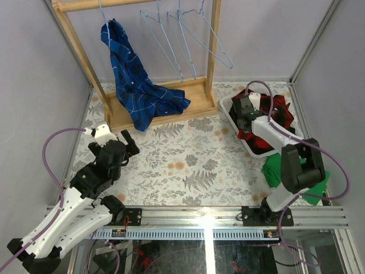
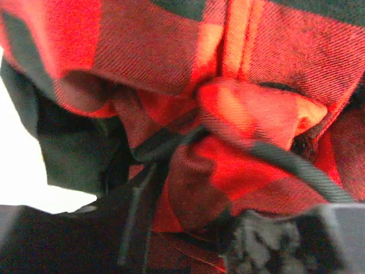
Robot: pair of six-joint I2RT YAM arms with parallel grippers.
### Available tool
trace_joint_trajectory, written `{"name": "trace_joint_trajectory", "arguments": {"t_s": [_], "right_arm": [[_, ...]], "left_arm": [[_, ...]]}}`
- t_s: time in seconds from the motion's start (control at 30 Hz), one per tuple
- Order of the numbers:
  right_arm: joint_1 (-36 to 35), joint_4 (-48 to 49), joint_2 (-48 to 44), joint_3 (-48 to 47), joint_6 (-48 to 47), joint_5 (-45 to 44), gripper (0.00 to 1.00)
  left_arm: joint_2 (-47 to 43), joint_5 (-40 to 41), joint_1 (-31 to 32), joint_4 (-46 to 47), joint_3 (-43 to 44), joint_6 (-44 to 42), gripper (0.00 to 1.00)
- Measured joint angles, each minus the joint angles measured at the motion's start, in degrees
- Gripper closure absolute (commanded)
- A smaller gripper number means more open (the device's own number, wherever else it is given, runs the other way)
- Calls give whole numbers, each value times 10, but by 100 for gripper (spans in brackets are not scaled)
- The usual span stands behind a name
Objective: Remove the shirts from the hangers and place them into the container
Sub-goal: Place the shirt in the bin.
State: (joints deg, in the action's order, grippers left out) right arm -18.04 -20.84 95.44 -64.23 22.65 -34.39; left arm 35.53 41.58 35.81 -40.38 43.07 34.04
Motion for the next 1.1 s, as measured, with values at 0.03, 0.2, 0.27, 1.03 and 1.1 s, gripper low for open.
{"name": "trace_joint_trajectory", "arguments": {"t_s": [0.03,0.2,0.27,1.03,1.1], "right_arm": [[0,-7,-12,-3,-2,3,44],[-1,-41,-94,-21,-27,30,35],[-1,-44,-133,-21,-35,45,34],[-1,-73,-176,40,0,194,60],[-1,-70,-167,40,0,186,76]], "left_arm": [[0,0,0,0,0,0,0],[3,-1,-2,0,0,0,0],[3,-2,-2,0,0,0,0],[6,-2,-3,0,0,0,0],[6,-2,-3,0,0,0,0]]}}
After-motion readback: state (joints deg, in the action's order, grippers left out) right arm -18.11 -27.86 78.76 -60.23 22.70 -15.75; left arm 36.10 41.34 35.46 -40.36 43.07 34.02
